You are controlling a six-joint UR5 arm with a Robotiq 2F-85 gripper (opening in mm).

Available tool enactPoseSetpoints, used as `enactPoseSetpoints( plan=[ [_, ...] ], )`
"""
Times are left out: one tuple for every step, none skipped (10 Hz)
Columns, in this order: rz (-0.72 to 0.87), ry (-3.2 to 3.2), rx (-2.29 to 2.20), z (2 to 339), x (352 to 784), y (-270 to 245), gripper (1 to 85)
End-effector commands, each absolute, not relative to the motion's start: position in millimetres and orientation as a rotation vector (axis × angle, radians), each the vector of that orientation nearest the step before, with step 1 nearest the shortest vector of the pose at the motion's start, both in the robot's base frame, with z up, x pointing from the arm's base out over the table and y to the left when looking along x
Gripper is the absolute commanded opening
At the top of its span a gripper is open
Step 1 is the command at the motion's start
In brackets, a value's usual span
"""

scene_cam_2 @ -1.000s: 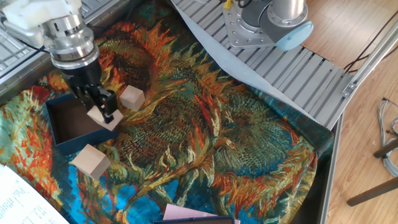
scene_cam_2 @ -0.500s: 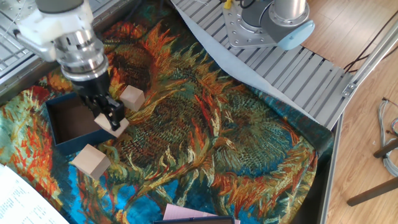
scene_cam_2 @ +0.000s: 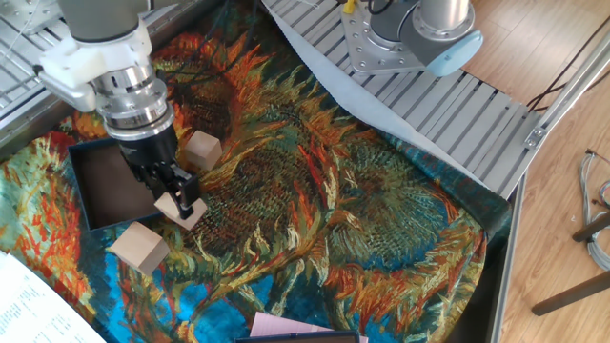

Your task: Take everything out of the gift box

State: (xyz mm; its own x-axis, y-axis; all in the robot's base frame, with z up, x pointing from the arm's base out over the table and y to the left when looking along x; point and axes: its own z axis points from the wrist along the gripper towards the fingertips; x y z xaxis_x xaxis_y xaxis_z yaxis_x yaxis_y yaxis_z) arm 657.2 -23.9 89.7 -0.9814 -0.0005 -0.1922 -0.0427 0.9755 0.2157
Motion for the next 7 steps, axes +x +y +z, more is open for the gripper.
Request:
enactPoseSetpoints(
  plan=[
    [0.357, 2.932, -0.006, 99.6, 661.6, -15.2, 27.7],
    [0.358, 2.935, -0.004, 102.6, 662.1, -15.0, 27.3],
    [0.362, 2.937, -0.013, 104.0, 661.7, -16.8, 27.7],
    [0.371, 2.939, -0.022, 105.2, 661.8, -20.3, 27.7],
    [0.368, 2.942, -0.027, 106.0, 661.6, -22.5, 27.7],
    [0.361, 2.943, -0.03, 105.4, 661.9, -24.1, 27.7],
    [0.345, 2.949, -0.042, 102.9, 661.3, -28.1, 26.3]
  ],
)
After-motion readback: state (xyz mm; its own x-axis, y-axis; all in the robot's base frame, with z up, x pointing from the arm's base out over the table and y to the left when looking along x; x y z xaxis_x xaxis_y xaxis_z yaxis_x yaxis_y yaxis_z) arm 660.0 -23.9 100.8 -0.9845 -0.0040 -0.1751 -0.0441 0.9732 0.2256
